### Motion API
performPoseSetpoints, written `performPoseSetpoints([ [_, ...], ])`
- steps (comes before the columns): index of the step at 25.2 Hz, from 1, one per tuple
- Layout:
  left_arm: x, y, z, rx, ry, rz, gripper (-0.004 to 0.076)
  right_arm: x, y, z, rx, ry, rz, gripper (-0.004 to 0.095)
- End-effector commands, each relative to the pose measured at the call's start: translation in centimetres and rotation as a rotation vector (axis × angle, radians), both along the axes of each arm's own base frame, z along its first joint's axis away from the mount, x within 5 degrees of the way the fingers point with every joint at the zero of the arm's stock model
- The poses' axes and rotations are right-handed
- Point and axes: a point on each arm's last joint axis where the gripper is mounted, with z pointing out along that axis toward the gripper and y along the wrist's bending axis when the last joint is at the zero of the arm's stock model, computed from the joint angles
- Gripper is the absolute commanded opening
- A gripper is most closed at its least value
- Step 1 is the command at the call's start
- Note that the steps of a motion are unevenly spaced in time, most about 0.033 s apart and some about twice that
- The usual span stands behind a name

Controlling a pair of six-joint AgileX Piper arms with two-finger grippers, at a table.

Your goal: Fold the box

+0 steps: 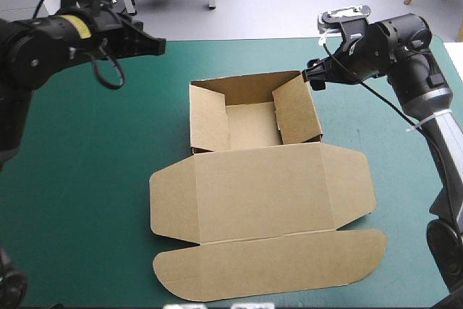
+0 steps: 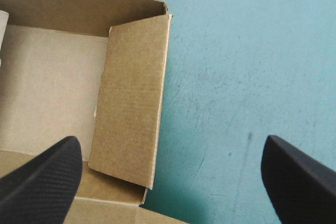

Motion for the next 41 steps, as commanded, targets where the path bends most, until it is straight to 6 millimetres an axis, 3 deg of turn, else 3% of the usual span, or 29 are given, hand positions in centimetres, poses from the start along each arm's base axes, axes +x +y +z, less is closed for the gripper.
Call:
performPoseSetpoints([
  [1,-4.6,2.1,0.4,0.001,0.012,-0.014,-0.001,-0.3,-0.2,0.9,0.033,-0.065,0.008,0.0833],
  [8,-9.4,4.2,-3.9,0.028,0.117,-0.035,-0.001,3.6,1.2,-4.1,0.027,0.061,0.016,0.0832],
  [10,-10.5,4.9,-5.5,0.047,0.14,-0.029,-0.001,4.6,1.4,-5.9,0.008,0.115,0.021,0.0833],
  [11,-11.6,5.5,-6.8,0.06,0.153,-0.024,-0.001,5.6,1.7,-8.0,-0.013,0.173,0.028,0.0833],
  [14,-13.0,6.3,-9.1,0.081,0.186,-0.021,-0.001,6.9,2.1,-10.4,-0.029,0.225,0.037,0.0833],
  [23,-15.9,7.8,-11.6,0.054,0.119,-0.026,-0.001,8.1,2.8,-13.0,-0.008,0.268,0.059,0.0803],
  [25,-16.2,7.9,-11.5,0.047,0.1,-0.025,-0.001,8.3,2.9,-13.5,-0.011,0.283,0.058,0.0735],
  [27,-16.1,7.9,-11.5,0.045,0.097,-0.026,-0.001,8.3,2.9,-14.2,-0.019,0.319,0.058,0.0586],
  [28,-16.1,7.9,-11.5,0.045,0.096,-0.026,-0.001,8.4,2.9,-14.5,-0.023,0.332,0.058,0.0456],
  [29,-16.1,7.9,-11.5,0.045,0.096,-0.026,-0.001,8.5,2.9,-14.5,-0.021,0.328,0.057,0.0318],
  [30,-16.1,7.9,-11.5,0.045,0.096,-0.026,-0.001,8.5,2.9,-14.0,-0.014,0.302,0.057,0.0089],
  [31,-16.1,7.9,-11.5,0.045,0.096,-0.026,-0.001,8.5,2.9,-13.8,-0.008,0.286,0.057,-0.0003],
  [37,-16.2,7.9,-11.5,0.046,0.102,-0.03,-0.001,7.6,1.9,-10.9,-0.071,0.21,0.044,-0.002],
  [41,-16.3,7.9,-11.7,0.051,0.118,-0.028,-0.001,7.7,-2.3,-6.7,-0.215,0.052,-0.07,-0.0019],
])
